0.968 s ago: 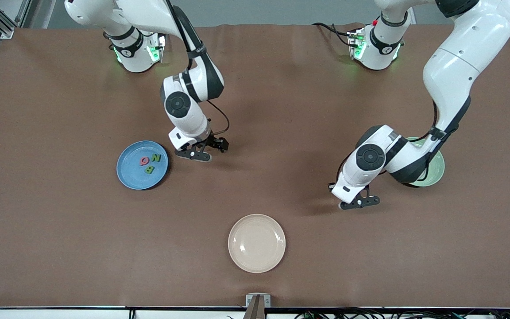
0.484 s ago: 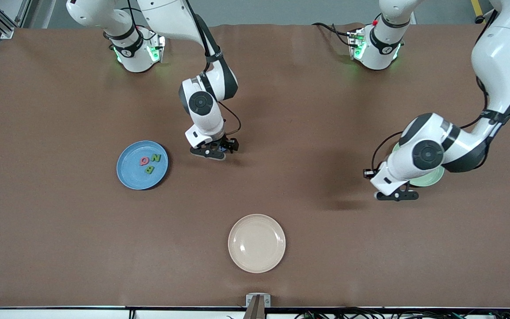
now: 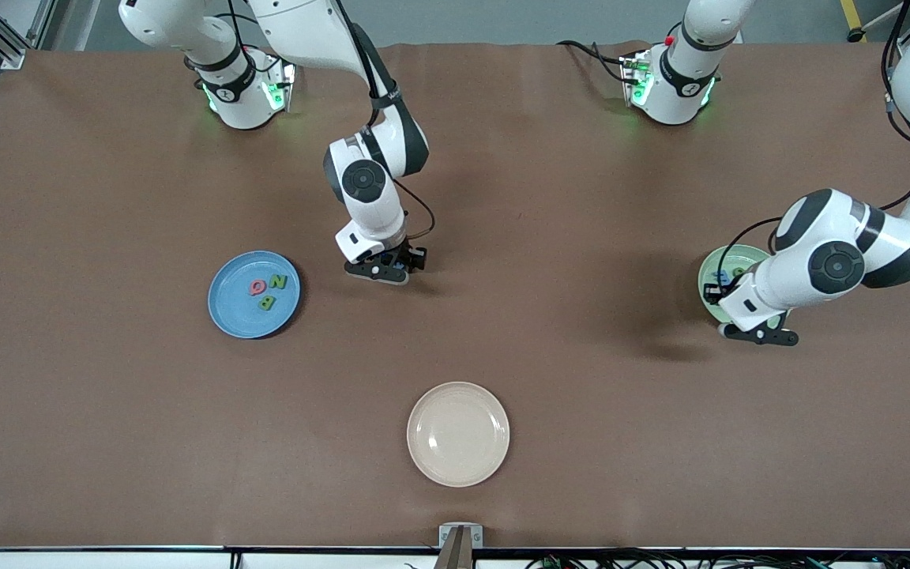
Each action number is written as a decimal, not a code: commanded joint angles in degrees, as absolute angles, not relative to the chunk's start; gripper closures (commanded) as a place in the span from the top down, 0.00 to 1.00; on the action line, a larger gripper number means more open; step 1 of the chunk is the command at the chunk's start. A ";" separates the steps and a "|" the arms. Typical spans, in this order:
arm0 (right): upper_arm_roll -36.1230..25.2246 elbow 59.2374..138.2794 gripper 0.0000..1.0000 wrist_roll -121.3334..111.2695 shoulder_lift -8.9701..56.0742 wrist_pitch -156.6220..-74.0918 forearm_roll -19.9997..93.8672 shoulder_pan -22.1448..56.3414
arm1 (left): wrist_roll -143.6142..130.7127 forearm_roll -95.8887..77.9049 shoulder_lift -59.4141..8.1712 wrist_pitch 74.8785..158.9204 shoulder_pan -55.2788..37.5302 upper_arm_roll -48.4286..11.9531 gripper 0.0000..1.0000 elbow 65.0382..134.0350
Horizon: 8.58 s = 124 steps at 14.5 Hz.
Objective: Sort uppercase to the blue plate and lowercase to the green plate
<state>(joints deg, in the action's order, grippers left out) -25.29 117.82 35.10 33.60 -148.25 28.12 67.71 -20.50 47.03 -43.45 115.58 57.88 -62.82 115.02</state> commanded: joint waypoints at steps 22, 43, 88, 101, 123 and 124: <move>-54.14 119.87 0.02 -13.35 28.39 -119.62 28.56 61.88 | -15.83 57.66 -46.06 124.19 60.73 -58.18 0.68 117.25; -54.49 113.85 1.00 -18.55 28.65 -112.37 29.09 55.99 | -13.71 44.84 -41.41 117.33 62.32 -67.06 0.99 112.33; -12.07 82.43 1.00 -0.27 10.57 -83.67 2.99 10.49 | 2.81 -4.22 0.88 94.05 -6.50 5.27 0.99 92.74; -1.76 90.00 1.00 -1.41 1.50 -83.94 2.20 -0.97 | 3.34 -4.31 2.55 90.26 -0.35 0.00 0.99 89.82; -1.49 92.72 1.00 -6.06 -7.29 -83.94 1.05 -1.49 | -2.02 -2.64 2.46 90.62 -0.62 -1.58 1.00 87.80; -1.49 92.72 1.00 -6.15 -7.29 -83.85 1.05 -1.49 | -1.85 -2.72 2.55 90.62 -0.53 -1.58 1.00 87.80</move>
<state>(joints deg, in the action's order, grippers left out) -2.66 90.36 -5.58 -5.32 -82.90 2.00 -0.15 -1.36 -3.58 2.00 91.34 -0.91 -1.26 88.38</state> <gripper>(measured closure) 0.000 0.000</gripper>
